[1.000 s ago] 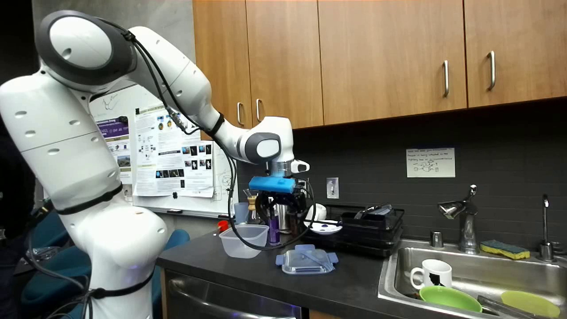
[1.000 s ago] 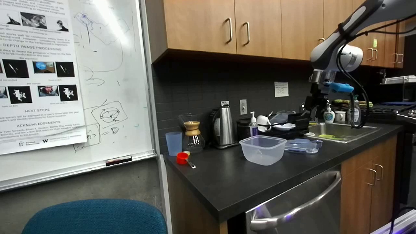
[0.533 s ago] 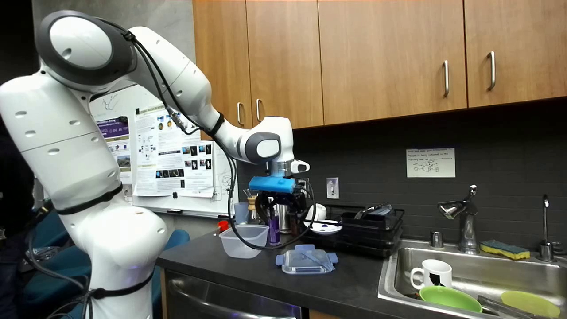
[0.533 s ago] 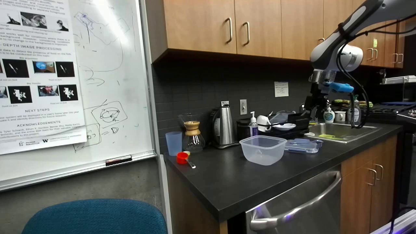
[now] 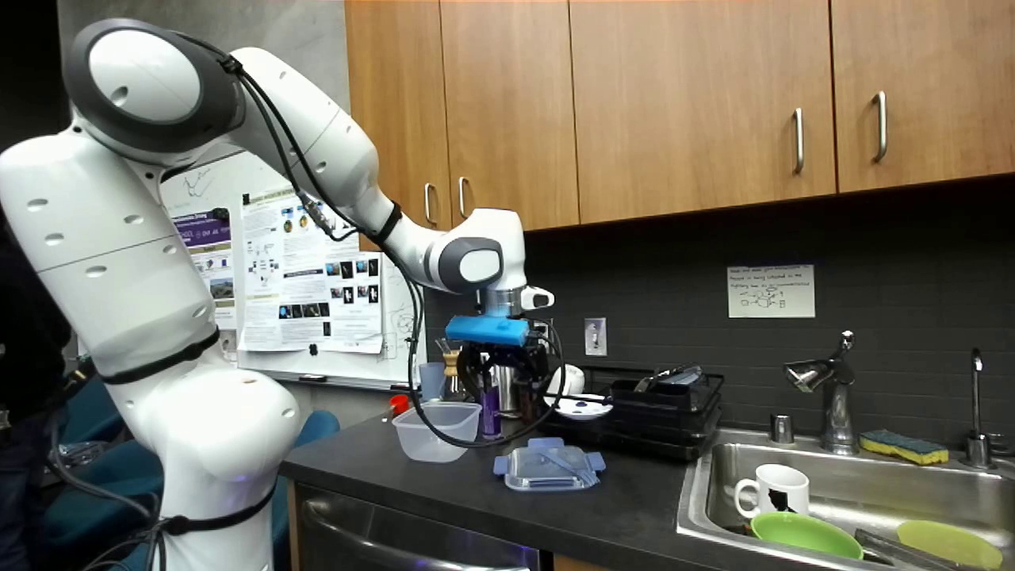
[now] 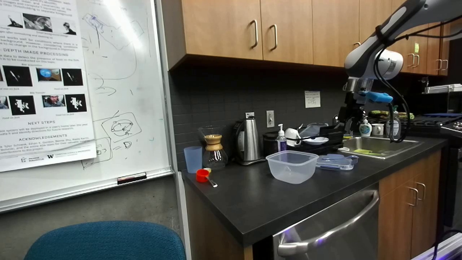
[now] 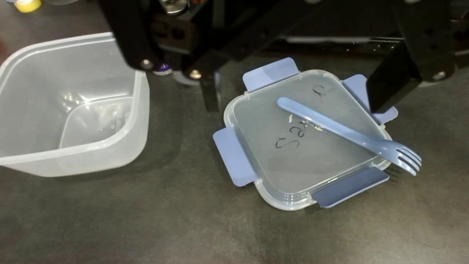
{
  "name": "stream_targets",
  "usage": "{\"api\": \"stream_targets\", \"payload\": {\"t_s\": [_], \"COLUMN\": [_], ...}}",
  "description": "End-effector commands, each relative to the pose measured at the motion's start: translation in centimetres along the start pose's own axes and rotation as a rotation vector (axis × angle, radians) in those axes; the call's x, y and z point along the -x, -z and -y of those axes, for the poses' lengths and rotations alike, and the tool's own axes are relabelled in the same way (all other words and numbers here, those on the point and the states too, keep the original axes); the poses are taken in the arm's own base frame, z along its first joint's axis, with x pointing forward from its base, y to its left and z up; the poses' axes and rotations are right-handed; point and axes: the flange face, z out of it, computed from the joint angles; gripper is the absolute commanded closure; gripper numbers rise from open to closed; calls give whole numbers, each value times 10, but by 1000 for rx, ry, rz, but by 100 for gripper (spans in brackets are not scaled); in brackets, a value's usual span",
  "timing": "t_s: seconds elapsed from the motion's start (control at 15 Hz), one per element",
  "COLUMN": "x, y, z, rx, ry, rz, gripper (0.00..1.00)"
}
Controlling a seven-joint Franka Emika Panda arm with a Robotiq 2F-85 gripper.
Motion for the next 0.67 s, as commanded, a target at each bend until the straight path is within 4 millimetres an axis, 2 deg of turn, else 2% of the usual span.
{"api": "stream_targets", "payload": {"t_s": [0.0, 0.27, 0.6], "x": [0, -3, -5], "y": [1, 3, 12], "z": [0, -5, -33], "rx": [0, 17, 6], "ry": [0, -50, -237], "rz": [1, -37, -123], "gripper": [0, 0, 0]}}
